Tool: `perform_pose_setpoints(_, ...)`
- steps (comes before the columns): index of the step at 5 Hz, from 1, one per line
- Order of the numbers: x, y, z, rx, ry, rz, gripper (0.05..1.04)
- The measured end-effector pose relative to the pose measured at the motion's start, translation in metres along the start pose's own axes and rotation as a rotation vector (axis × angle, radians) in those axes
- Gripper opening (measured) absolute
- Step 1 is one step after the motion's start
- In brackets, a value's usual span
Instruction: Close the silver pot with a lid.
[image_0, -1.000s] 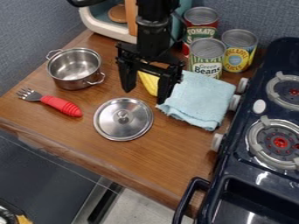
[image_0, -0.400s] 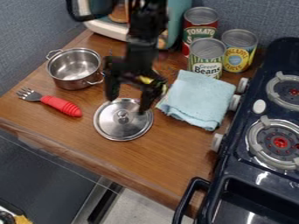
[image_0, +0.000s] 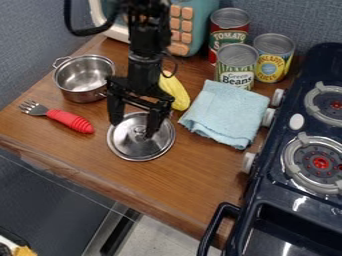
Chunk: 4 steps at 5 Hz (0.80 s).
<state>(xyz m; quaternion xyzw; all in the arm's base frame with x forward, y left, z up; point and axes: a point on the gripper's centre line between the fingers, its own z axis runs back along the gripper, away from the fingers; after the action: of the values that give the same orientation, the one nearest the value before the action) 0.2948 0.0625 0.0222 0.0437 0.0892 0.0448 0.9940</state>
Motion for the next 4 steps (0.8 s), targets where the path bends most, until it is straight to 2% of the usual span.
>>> perform_pose_setpoints(1, -0.0024, 0.0018, -0.0045, 0.009, 0.000, 0.003, 1.001)
perform_pose_setpoints(2, -0.0024, 0.0002, -0.0086, 0.015, -0.021, -0.019, 1.001)
perform_pose_setpoints(3, -0.0012, -0.0011, -0.0054, 0.020, -0.060, -0.027, 1.001)
perform_pose_setpoints(4, -0.0010, -0.0047, -0.0062, -0.002, -0.099, -0.039, 1.001)
